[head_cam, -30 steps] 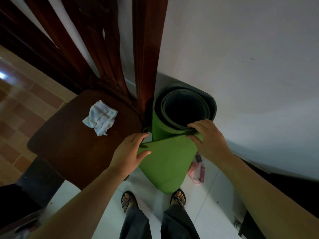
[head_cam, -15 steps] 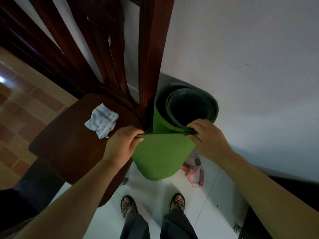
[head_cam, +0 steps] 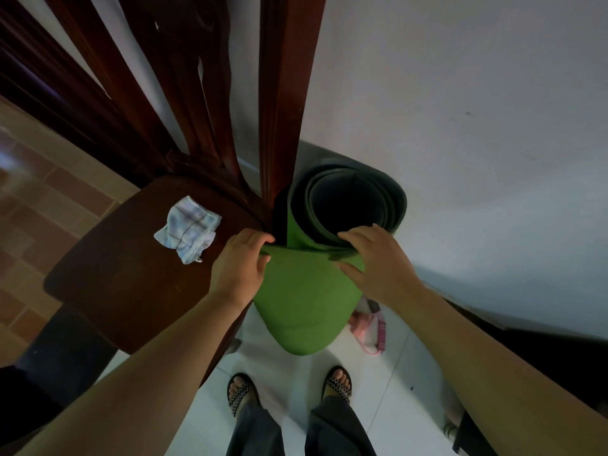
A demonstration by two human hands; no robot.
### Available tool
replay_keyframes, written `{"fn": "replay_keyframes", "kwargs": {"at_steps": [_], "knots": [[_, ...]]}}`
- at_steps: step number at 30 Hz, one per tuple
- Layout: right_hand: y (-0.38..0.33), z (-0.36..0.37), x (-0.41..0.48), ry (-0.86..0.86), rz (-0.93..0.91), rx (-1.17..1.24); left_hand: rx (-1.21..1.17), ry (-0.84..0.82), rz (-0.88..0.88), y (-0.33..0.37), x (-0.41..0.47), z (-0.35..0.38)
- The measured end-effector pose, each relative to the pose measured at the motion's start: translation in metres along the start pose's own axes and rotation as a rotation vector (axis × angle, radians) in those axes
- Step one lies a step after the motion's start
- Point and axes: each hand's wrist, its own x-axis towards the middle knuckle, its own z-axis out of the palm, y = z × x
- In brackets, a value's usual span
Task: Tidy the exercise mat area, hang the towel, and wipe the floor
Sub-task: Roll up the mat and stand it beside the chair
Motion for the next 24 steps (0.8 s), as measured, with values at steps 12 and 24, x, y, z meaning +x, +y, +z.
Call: {"fn": "replay_keyframes", "kwargs": {"at_steps": [12, 24], "knots": [[-0.012, 0.004, -0.009, 0.031, 0.037, 0.040, -0.061, -0.014, 0.029, 0.002, -0.044, -0.008], [-0.029, -0.006, -0.052, 0.028, 0.196, 0.145, -0.107, -0.065, -0.002, 0.027, -0.071, -0.028]]}}
